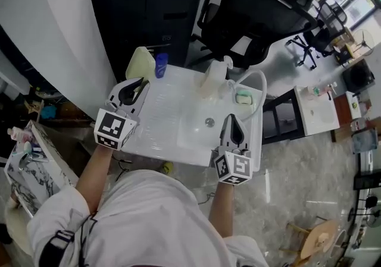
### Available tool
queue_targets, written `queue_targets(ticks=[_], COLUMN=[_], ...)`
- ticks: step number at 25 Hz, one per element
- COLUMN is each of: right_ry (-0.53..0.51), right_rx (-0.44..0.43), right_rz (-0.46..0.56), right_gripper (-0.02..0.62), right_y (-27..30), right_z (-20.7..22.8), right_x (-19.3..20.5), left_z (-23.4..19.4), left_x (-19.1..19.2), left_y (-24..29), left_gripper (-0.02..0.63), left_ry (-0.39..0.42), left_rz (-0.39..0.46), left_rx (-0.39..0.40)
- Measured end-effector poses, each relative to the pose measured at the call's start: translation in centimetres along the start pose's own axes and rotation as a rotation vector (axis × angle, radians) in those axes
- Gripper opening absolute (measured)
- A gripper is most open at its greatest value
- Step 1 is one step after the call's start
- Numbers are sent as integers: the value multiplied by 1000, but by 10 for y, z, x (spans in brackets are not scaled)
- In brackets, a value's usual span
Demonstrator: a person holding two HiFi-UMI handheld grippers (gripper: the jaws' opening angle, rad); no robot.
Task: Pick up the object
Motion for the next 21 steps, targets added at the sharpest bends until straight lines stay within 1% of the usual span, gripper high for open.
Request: queue_targets(ticks=[13,21], right_ry=[-13,-7], right_rx=[12,12], right_rz=[-3,-6], right_gripper=[3,3], right_y=[-4,-8], right_z=[-1,-8], right_x=[-5,-4], left_z=[-12,-17], left_x=[-4,-2], left_y=[-12,-25], left_gripper=[54,54], left_ry=[-3,31], left_rz=[8,-2], left_rx=[-31,-37])
Point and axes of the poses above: the fingertips, and each gripper's own axes: y forward along the fingers, z to its right, x out of its underside, the point moved 1 cm from there along -y, backward along the fingers, and after that the axes turned 8 degrees about z, right-handed, at the moved point
